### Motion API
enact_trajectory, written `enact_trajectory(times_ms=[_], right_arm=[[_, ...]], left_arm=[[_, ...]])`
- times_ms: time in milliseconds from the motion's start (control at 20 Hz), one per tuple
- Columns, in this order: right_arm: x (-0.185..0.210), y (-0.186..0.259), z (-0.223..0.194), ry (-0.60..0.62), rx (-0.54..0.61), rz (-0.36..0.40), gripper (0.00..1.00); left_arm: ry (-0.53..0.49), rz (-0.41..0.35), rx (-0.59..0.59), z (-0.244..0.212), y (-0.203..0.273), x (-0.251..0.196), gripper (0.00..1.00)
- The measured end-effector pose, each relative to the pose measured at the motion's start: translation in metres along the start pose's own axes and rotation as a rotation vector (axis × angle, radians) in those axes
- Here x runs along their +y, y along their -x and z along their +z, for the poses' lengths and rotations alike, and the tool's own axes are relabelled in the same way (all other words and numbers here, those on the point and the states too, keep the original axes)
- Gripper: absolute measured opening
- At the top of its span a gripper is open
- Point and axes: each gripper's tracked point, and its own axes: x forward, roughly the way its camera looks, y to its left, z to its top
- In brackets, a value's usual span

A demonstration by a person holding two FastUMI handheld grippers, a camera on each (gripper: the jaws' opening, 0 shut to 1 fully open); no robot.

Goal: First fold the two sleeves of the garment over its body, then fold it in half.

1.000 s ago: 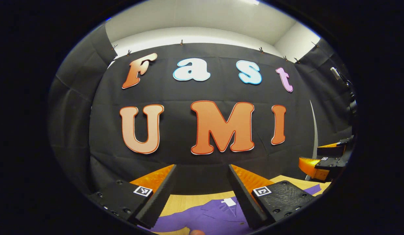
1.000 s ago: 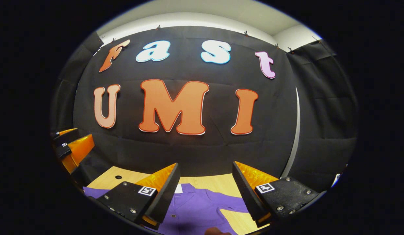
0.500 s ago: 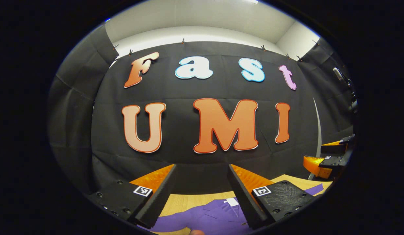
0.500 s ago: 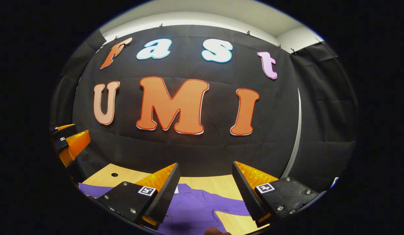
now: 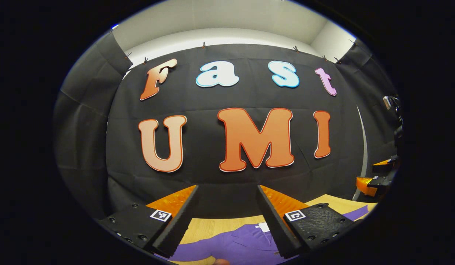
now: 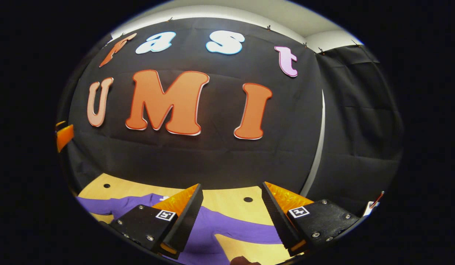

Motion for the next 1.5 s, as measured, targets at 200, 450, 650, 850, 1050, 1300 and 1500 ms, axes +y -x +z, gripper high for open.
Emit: enact_trajectory(times_ms=[200,450,650,850,1050,1300,1500], right_arm=[[-0.045,-0.013,-0.025,0.032,0.04,-0.09,0.95],[-0.092,-0.03,-0.073,0.057,0.148,-0.162,0.95],[-0.118,-0.042,-0.104,0.067,0.214,-0.196,0.96],[-0.142,-0.054,-0.139,0.03,0.31,-0.213,0.96],[-0.168,-0.061,-0.188,-0.026,0.467,-0.233,0.96],[-0.199,-0.065,-0.238,-0.098,0.647,-0.262,0.97],[-0.214,-0.064,-0.276,-0.134,0.788,-0.258,0.97]], left_arm=[[-0.01,0.0,0.007,0.0,-0.002,-0.006,0.96],[-0.017,0.006,0.018,-0.001,-0.002,-0.012,0.96],[-0.022,0.025,0.04,-0.006,-0.003,-0.012,0.96],[-0.029,0.043,0.059,-0.01,-0.004,-0.012,0.96],[-0.033,0.062,0.086,-0.016,-0.004,-0.011,0.96],[-0.033,0.091,0.129,-0.028,-0.004,-0.009,0.97],[-0.03,0.116,0.168,-0.038,-0.001,-0.008,0.98]])
